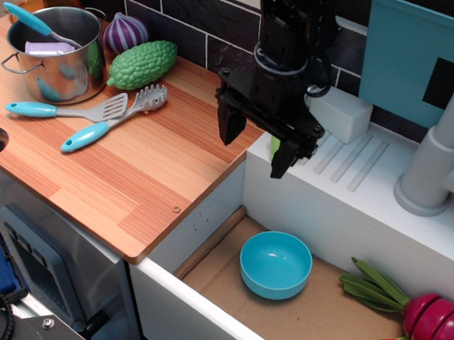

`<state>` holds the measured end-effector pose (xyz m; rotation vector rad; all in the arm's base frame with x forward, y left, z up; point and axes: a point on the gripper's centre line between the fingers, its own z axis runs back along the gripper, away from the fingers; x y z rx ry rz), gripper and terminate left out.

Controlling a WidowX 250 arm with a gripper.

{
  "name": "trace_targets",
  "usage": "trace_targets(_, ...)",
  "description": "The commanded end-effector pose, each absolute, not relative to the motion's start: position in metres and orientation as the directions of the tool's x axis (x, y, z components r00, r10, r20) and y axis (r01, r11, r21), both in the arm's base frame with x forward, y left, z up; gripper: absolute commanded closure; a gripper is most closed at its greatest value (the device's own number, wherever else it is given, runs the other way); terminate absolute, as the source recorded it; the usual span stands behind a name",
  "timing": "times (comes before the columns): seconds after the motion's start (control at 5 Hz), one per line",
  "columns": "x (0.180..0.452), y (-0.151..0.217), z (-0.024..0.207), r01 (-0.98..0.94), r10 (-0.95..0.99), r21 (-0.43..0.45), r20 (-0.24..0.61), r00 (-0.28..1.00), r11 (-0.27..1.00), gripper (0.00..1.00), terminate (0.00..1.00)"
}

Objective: Put pear in bowl

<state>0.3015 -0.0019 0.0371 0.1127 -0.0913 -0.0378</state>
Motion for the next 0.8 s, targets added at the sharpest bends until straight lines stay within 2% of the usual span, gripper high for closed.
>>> trace_targets(0.0, 0.326, 0.002, 0.046, 0.071, -0.085, 0.099, 0.141, 0.986, 0.993, 0.00, 0.00)
trace_targets(0.6, 0.357, 0.006, 0.023, 0.117, -0.132, 0.082, 0.214, 0.968, 0.990, 0.00, 0.00)
